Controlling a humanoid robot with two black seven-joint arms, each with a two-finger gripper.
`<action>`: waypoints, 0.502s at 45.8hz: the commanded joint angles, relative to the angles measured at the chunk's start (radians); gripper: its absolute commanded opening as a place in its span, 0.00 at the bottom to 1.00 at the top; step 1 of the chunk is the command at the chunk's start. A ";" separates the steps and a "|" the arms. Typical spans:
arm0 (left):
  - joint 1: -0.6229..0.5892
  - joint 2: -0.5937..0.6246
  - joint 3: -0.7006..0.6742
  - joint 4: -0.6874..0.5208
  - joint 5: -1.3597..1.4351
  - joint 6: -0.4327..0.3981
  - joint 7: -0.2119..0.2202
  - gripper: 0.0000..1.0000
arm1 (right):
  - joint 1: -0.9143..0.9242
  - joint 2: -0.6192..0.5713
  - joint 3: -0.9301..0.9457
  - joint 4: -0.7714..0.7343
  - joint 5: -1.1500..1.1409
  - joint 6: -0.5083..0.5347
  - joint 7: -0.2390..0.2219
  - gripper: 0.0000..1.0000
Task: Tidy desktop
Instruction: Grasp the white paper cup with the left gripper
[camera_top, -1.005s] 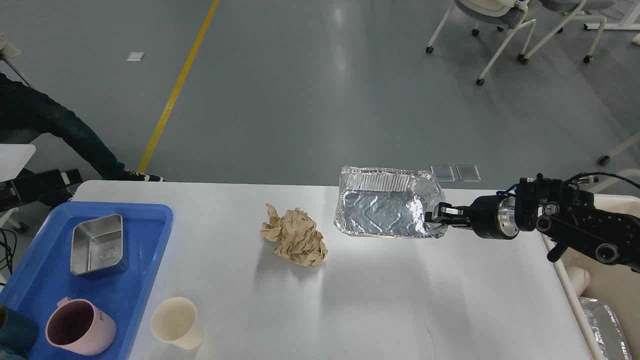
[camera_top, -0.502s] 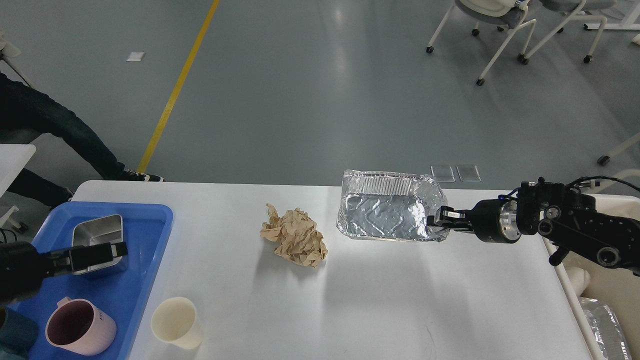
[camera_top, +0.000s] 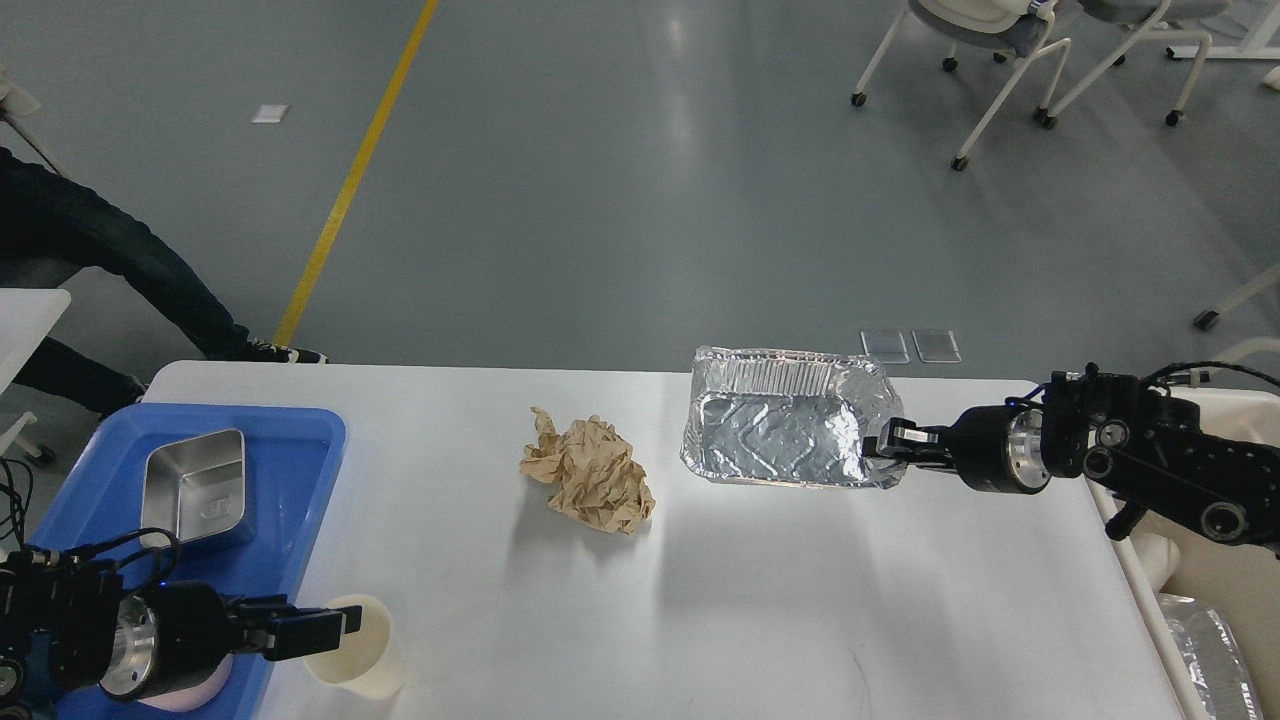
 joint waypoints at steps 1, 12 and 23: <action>-0.004 -0.015 0.009 0.003 0.036 0.000 0.001 0.83 | -0.005 -0.001 0.002 0.000 0.000 -0.002 0.000 0.00; -0.004 -0.047 0.009 0.036 0.138 0.001 0.009 0.51 | -0.009 0.005 0.002 0.002 0.000 -0.002 0.000 0.00; 0.001 -0.068 0.009 0.065 0.144 0.000 0.014 0.07 | -0.013 0.019 0.003 0.003 0.000 -0.002 0.000 0.00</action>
